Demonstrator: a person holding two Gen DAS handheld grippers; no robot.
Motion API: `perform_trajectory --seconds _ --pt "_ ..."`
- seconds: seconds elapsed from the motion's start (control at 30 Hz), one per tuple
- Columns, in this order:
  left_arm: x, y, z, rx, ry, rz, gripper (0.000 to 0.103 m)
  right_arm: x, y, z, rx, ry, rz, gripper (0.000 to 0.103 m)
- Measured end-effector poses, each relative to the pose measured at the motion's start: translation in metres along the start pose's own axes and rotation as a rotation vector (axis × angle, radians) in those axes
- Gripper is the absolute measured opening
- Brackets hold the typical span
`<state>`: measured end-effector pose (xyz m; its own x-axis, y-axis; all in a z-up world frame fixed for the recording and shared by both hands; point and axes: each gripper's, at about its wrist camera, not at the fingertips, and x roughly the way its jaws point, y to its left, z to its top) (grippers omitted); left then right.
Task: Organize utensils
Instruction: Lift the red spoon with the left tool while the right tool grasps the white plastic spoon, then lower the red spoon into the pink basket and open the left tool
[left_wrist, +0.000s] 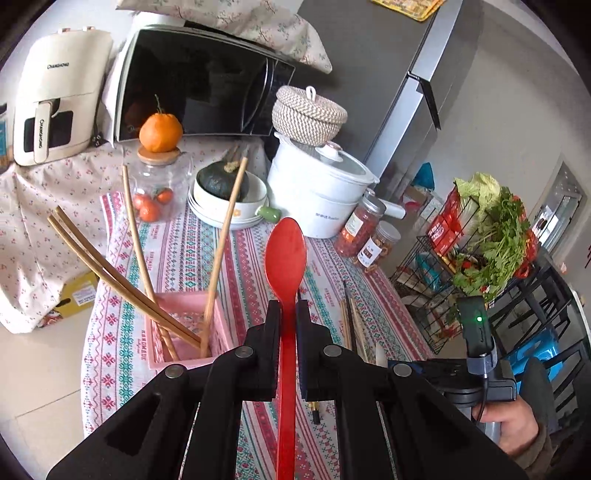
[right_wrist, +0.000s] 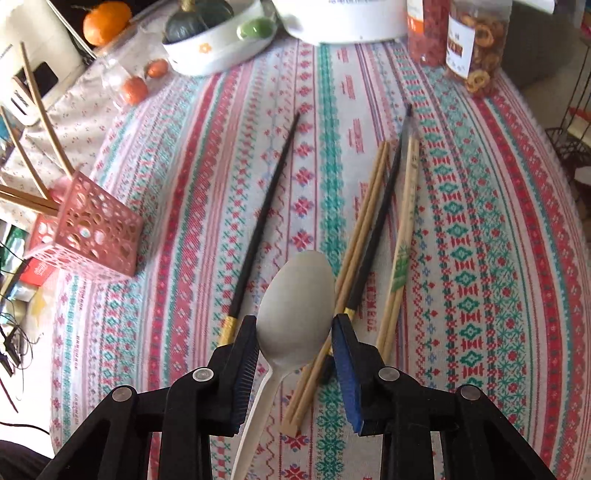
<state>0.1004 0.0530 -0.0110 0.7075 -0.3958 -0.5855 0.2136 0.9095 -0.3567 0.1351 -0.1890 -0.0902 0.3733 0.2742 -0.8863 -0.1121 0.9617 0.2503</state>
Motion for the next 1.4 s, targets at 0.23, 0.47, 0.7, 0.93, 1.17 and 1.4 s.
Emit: perform_trajectory --seconds 0.23,0.47,0.7,0.93,1.17,1.4 --pt "-0.027 0.034 0.021 -0.069 -0.272 0.073 0.008 -0.057 0.016 0.006 -0.059 -0.304 0.032 0.036" --pt "-0.012 0.046 0.021 -0.057 -0.451 0.147 0.008 -0.088 0.034 0.002 -0.089 -0.509 0.046 0.036" --pt "0.011 0.047 0.01 0.014 -0.519 0.205 0.008 -0.095 0.04 -0.001 -0.106 -0.588 0.039 0.036" --pt "0.027 0.045 0.0 0.064 -0.407 0.233 0.008 -0.092 0.042 -0.002 -0.115 -0.574 0.041 0.036" --pt "0.05 0.039 -0.008 0.112 -0.221 0.289 0.012 -0.088 0.046 -0.003 -0.125 -0.571 0.038 0.036" --pt "0.02 0.05 -0.001 -0.009 -0.175 0.254 0.043 -0.084 0.055 -0.005 -0.145 -0.586 0.027 0.036"
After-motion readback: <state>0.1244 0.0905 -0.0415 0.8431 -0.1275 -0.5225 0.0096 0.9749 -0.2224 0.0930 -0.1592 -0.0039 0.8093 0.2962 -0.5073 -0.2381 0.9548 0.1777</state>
